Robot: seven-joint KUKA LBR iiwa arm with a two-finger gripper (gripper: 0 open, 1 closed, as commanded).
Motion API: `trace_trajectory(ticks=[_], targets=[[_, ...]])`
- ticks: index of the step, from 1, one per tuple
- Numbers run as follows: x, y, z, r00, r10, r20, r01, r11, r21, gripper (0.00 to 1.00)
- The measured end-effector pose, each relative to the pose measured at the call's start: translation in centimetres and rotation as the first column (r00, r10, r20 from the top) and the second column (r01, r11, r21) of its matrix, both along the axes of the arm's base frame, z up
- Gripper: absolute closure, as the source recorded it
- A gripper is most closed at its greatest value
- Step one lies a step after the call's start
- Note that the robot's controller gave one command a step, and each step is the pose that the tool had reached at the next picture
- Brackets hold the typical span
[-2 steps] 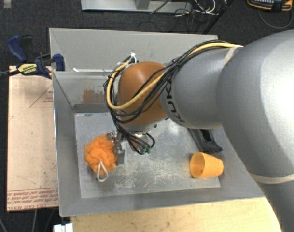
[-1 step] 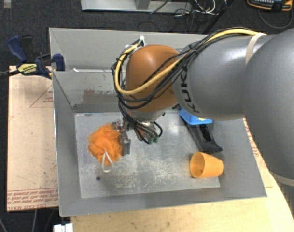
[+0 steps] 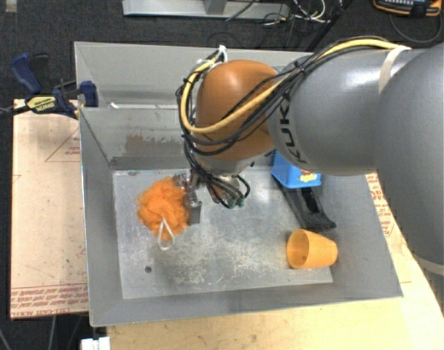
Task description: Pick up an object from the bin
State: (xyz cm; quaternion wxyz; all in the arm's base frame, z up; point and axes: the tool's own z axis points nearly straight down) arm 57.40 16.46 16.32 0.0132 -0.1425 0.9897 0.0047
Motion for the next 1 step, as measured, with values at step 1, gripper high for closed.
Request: trace_trajectory(ticks=[1], targets=[[-1.15,-0.02,15.22,1.000,-0.016,-0.014,0.016,1.000,-0.003,1.00]])
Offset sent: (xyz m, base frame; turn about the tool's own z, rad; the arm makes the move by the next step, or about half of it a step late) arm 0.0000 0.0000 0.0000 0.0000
